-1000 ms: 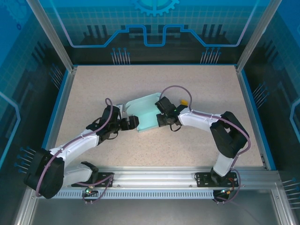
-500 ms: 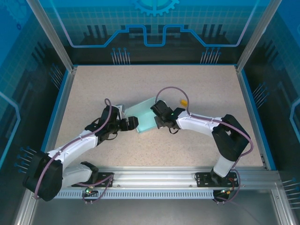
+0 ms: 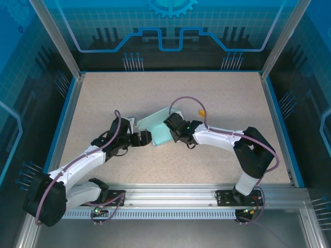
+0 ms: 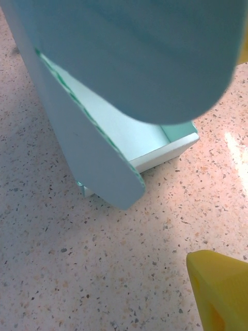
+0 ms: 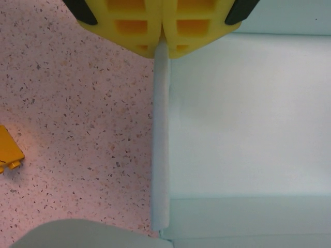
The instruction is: Fold the paper box
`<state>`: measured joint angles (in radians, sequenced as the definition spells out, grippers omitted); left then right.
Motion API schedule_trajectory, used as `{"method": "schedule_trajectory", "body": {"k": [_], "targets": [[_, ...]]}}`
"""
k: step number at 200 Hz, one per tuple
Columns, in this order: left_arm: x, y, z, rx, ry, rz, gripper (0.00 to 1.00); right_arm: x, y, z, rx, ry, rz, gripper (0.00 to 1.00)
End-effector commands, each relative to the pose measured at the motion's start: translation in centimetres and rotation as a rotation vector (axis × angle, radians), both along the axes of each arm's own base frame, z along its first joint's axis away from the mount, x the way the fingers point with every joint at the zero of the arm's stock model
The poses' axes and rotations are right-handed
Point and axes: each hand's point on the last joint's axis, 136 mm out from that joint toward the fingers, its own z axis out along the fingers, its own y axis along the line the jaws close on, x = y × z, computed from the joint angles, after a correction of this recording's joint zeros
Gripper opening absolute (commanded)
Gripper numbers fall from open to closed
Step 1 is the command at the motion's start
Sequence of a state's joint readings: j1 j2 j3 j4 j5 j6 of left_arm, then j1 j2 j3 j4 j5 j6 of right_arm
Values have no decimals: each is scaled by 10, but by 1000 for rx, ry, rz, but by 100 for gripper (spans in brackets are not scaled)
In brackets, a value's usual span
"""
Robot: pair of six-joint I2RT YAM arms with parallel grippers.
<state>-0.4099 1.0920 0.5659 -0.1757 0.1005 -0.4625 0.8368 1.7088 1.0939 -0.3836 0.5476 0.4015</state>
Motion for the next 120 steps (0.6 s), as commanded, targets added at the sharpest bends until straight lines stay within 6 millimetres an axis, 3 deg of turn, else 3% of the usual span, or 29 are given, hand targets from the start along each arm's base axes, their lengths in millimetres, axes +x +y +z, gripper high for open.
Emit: {"method": "schedule_trajectory", "body": {"k": [1, 63, 120], "targets": [[-5, -2, 9, -4, -16, -44, 90, 4, 2, 18, 4, -47, 6, 3], [-8, -4, 12, -7, -36, -74, 90, 11, 4, 15, 105, 40, 27, 3], [-10, -7, 12, -13, -47, -101, 90, 24, -15, 5, 202, 166, 3, 3]]}}
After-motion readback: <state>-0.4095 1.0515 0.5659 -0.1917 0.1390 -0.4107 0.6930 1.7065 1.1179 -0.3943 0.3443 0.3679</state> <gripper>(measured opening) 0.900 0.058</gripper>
